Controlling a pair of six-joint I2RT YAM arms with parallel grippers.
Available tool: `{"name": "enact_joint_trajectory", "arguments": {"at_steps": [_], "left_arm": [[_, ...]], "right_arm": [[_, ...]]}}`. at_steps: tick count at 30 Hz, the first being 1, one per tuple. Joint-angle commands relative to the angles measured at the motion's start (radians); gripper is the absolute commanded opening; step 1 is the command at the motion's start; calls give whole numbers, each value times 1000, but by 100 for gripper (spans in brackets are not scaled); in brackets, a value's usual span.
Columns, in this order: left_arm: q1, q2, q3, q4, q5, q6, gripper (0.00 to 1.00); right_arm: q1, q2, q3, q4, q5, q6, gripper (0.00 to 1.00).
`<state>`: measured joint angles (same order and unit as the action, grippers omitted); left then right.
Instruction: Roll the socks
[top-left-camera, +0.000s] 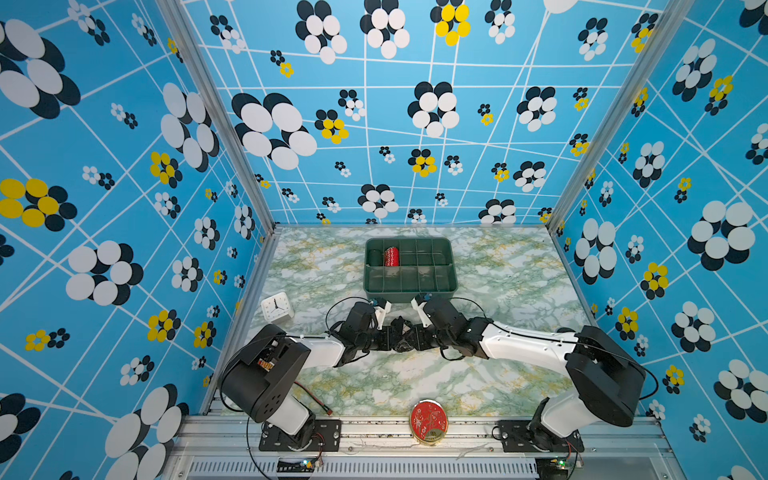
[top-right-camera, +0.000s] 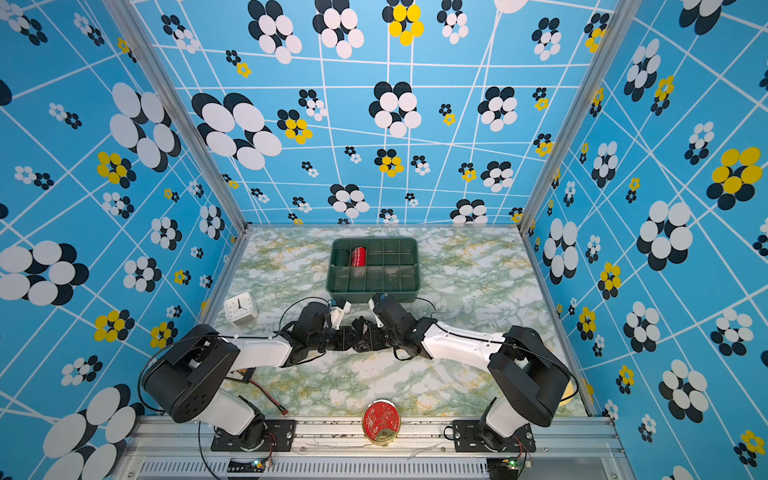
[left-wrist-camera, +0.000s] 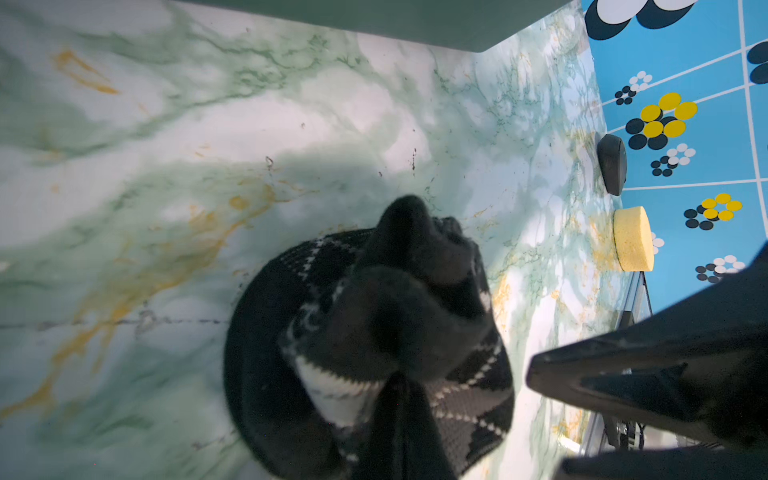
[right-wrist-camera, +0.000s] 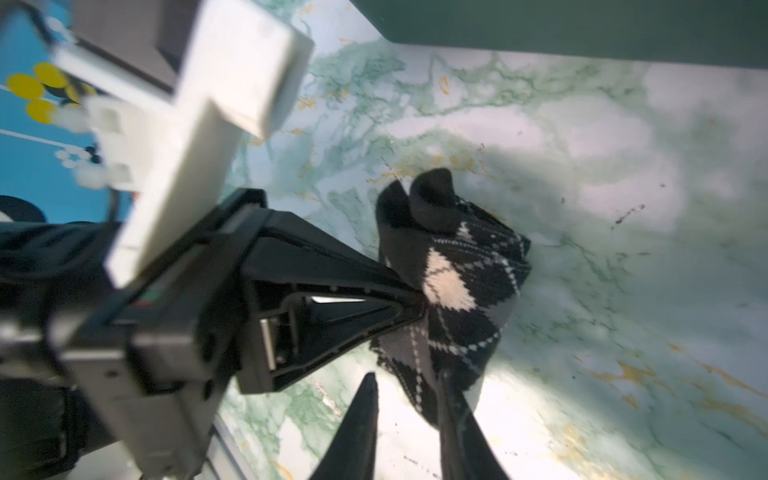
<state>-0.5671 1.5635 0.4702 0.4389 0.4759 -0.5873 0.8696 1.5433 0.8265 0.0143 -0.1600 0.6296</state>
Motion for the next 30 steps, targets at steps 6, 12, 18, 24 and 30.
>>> {"name": "enact_joint_trajectory", "arguments": {"at_steps": [6, 12, 18, 24, 30], "left_arm": [[23, 87, -72, -183, -65, -2, 0], [45, 99, -93, -146, -46, -10, 0], [58, 104, -105, -136, -40, -11, 0], [70, 93, -111, -145, -37, -11, 0], [74, 92, -111, -152, -36, -10, 0]], "right_arm": [[-107, -43, -113, 177, -128, 129, 36], [-145, 1, -124, 193, -162, 166, 33], [-150, 63, -110, 188, -153, 176, 23], [-150, 95, -90, 174, -157, 163, 22], [-146, 108, -78, 188, -181, 158, 20]]}}
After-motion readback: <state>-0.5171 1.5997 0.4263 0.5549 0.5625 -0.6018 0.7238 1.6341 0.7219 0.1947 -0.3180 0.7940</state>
